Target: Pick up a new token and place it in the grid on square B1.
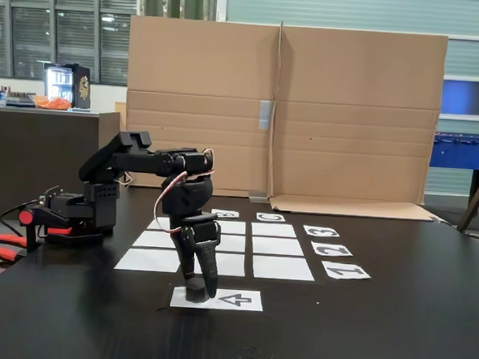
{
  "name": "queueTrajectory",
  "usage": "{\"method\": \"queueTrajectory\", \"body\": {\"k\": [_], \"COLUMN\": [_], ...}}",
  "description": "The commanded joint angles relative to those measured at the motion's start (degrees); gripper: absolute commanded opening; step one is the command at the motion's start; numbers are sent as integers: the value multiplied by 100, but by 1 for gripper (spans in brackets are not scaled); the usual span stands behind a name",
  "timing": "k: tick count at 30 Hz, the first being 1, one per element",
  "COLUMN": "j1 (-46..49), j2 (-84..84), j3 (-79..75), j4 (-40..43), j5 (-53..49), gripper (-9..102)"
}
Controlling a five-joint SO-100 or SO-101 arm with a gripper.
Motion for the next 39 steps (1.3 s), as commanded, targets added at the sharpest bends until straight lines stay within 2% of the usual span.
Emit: {"method": "queueTrajectory", "body": {"k": [1,20,39], "j1": [35,70,114], "j2": [44,-53,-44], "j3": [-246,-431,-650], "j4": [-35,-44,62], "j5": [62,211,378], "gripper": [25,17,15]}}
